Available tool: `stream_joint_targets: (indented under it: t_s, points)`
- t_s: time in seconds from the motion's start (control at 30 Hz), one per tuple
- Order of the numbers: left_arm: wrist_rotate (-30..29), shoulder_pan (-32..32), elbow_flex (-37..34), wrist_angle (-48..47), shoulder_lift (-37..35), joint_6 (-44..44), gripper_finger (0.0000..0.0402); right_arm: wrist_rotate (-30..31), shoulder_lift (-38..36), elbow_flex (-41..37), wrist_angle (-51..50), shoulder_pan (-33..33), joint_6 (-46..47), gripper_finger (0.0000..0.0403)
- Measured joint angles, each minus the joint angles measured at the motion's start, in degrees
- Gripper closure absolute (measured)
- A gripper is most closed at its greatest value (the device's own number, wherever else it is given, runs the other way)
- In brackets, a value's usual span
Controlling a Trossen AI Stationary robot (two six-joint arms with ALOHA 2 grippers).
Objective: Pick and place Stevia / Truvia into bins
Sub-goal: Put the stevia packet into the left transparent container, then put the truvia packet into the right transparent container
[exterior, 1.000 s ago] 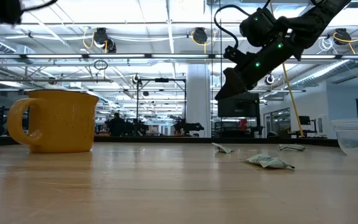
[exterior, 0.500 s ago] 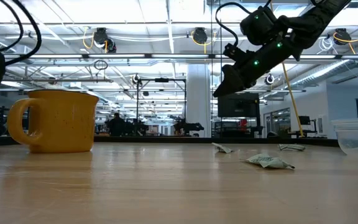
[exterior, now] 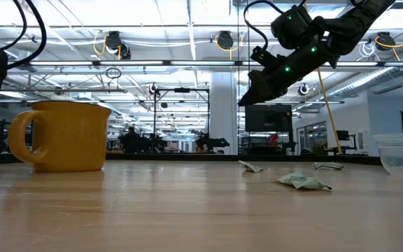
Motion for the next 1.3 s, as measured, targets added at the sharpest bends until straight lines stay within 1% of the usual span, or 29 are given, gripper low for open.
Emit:
stream_joint_targets:
  t_s: [0.13, 0.3, 0.53, 0.67, 0.73, 0.83, 0.87, 0.93, 1.0, 1.1, 1.17, 1.3]
  points:
    - [0.04, 0.01, 0.0, -0.61, 0.0, -0.94, 0.0364, 0.0, 0.0, 0.0, -0.2, 0.0, 0.0, 0.03]
    - [0.04, 0.0, -0.02, -0.99, 0.0, 2.02, 0.0347, -0.02, 0.0, 0.0, -0.2, 0.0, 0.0, 0.03]
    - [2.25, 0.16, 0.0, 0.47, 0.0, 1.74, 0.0355, -0.02, 0.0, 0.0, -0.11, 0.0, -1.38, 0.03]
    - [3.29, 0.98, 0.0, 7.18, -0.48, 3.81, 0.0365, -0.66, -2.04, 0.19, -0.16, 0.31, -5.16, 0.03]
    - [4.46, 1.74, 0.0, 11.55, -0.98, 3.8, 0.037, -4.59, -4.34, 0.93, -2.6, 0.42, -3.81, 0.03]
    - [4.24, 3.15, 0.03, 17.58, -2.21, 5.01, 0.0383, -13.43, -7.83, 2.52, -9.08, 0.46, 2.13, 0.03]
    - [3.12, 3.69, 0.23, 18.85, -2.61, 6.92, 0.0388, -15.81, -8.72, 2.98, -11.51, 0.63, 4.06, 0.03]
    - [0.8, 5.03, 1.08, 20.37, -3.22, 13.78, 0.0397, -18.23, -10.07, 3.1, -15.49, 1.45, 6.39, 0.03]
    - [-1.13, 6.56, 2.58, 20.62, -3.6, 23.18, 0.0395, -19.44, -10.49, 3.1, -19.95, 2.82, 7.0, 0.03]
    - [-4.17, 9.25, 5.3, 20.58, -3.58, 35.22, 0.0385, -19.54, -10.52, 3.1, -29.93, 5.37, 12.48, 0.03]
    - [-5.27, 11.2, 7.3, 20.59, -3.56, 42.2, 0.0382, -18.6, -10.32, 3.1, -36.43, 7.47, 15.58, 0.03]
    - [-5.46, 14.43, 9.89, 20.52, -3.56, 56.75, 0.0385, -10.87, -10.33, 3.08, -45.69, 11.45, 13.95, 0.03]
